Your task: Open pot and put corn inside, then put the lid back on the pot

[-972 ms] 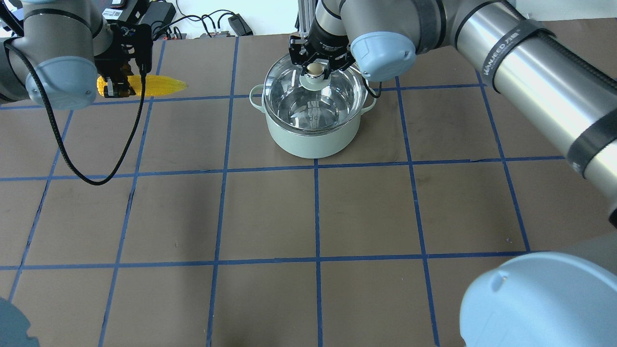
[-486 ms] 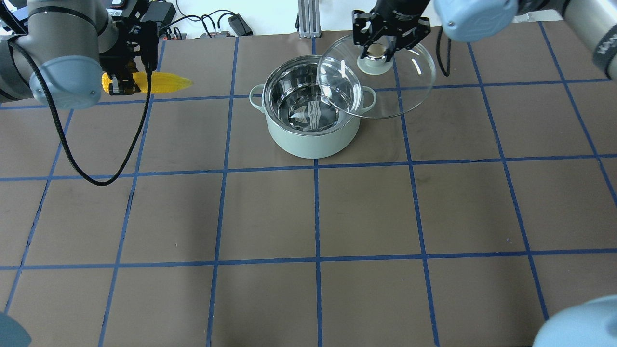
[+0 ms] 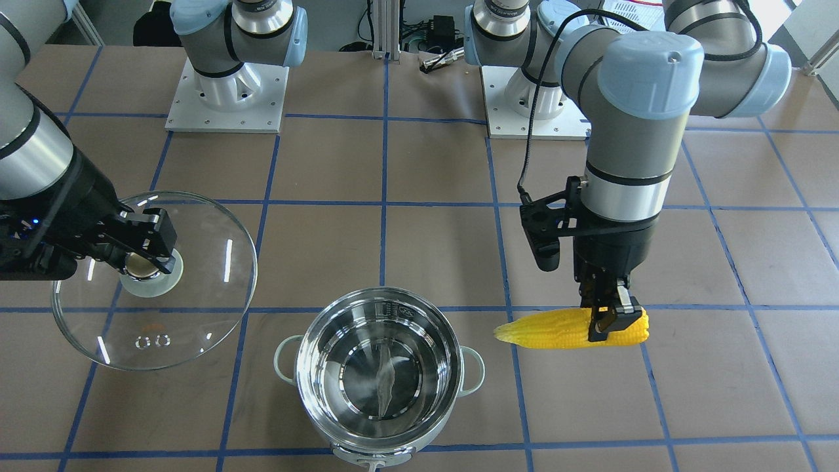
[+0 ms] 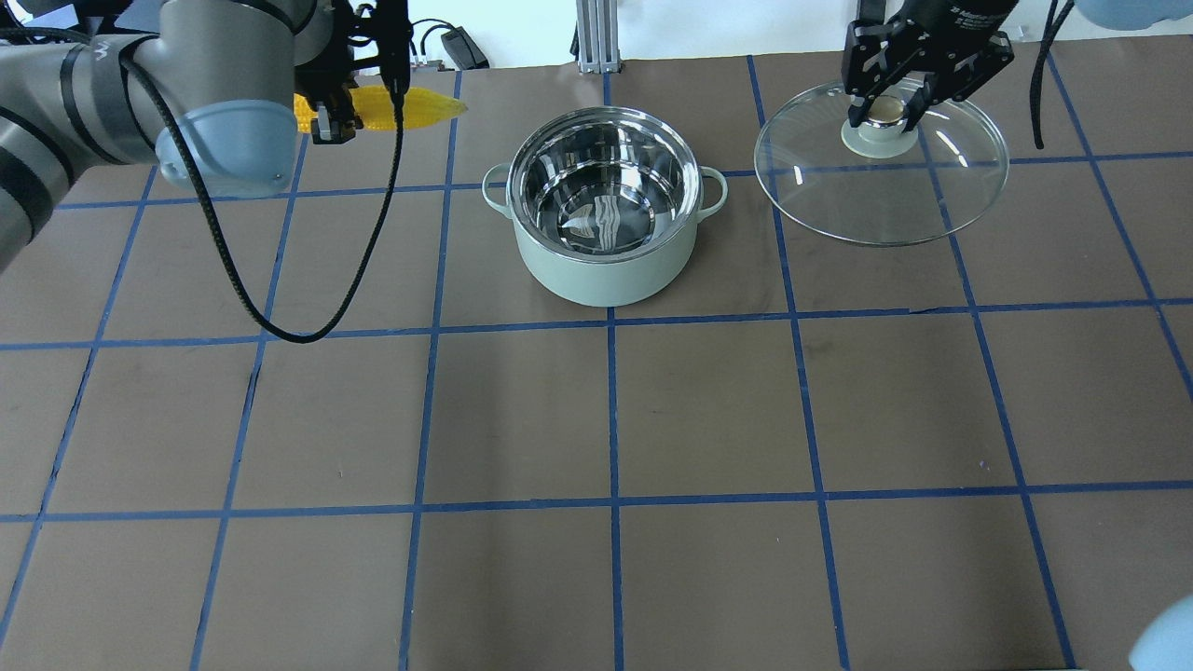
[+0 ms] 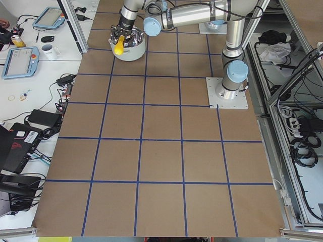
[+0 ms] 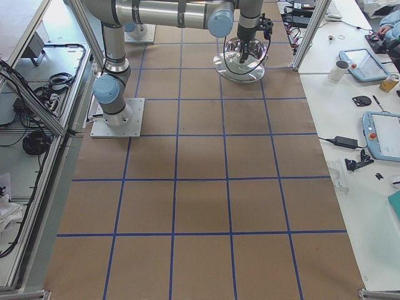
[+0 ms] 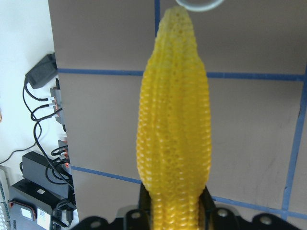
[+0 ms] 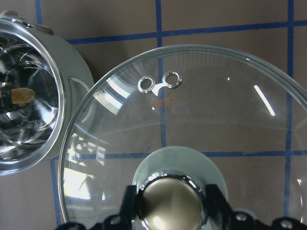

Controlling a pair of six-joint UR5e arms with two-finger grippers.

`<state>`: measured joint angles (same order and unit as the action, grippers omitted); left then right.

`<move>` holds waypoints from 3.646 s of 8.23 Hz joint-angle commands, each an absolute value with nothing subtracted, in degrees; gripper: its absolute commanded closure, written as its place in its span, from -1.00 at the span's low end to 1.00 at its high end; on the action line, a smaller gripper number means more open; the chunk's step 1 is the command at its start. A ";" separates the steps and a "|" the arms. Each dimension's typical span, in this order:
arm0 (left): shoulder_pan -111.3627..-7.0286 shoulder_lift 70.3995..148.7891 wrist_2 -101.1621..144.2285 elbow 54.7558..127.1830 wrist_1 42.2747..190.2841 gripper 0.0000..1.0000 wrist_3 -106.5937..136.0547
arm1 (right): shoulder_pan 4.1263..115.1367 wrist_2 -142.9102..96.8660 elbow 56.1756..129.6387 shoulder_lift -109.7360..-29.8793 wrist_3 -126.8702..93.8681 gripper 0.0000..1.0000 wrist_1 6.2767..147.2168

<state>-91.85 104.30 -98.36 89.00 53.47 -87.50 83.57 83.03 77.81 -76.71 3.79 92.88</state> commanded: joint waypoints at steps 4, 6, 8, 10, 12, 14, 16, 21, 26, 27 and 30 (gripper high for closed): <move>-105.27 112.82 -98.26 87.98 40.62 1.00 -77.27 | 79.28 83.76 78.57 -77.26 9.58 0.72 90.79; -106.70 115.30 -97.74 87.10 40.43 1.00 -74.72 | 79.19 83.85 78.84 -77.26 9.58 0.72 90.35; -107.57 117.67 -93.11 87.10 38.50 1.00 -74.45 | 79.19 83.85 78.84 -77.34 9.58 0.72 90.26; -108.28 118.83 -92.46 87.10 38.14 1.00 -74.44 | 79.19 83.76 78.84 -77.34 9.58 0.73 90.26; -108.28 118.65 -92.98 87.19 38.14 -0.76 -74.62 | 79.19 83.85 78.84 -77.34 9.58 0.73 90.18; -108.19 117.34 -93.16 87.10 38.14 -1.00 -74.53 | 79.19 84.11 78.92 -77.43 9.58 0.73 89.91; -107.84 114.63 -93.08 87.01 39.19 -1.00 -74.36 | 79.45 83.94 79.45 -77.61 8.54 0.72 90.09; -92.39 99.24 -92.64 86.75 57.57 -1.00 -74.97 | 87.26 81.22 79.37 -77.44 1.33 0.69 98.34; -89.21 98.00 -87.38 87.01 57.57 -1.00 -59.75 | 98.42 76.13 78.14 -71.47 -13.77 0.66 113.35; -89.12 98.00 -87.36 87.19 57.66 -1.00 -50.98 | 98.79 74.72 78.13 -70.32 -15.80 0.66 115.03; -89.38 97.74 -87.36 88.59 59.05 -1.00 -25.86 | 99.14 71.99 76.56 -67.25 -20.63 0.64 115.66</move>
<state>-89.20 97.90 -87.33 87.65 57.71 -42.45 98.88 73.35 77.66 -69.23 -16.94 114.98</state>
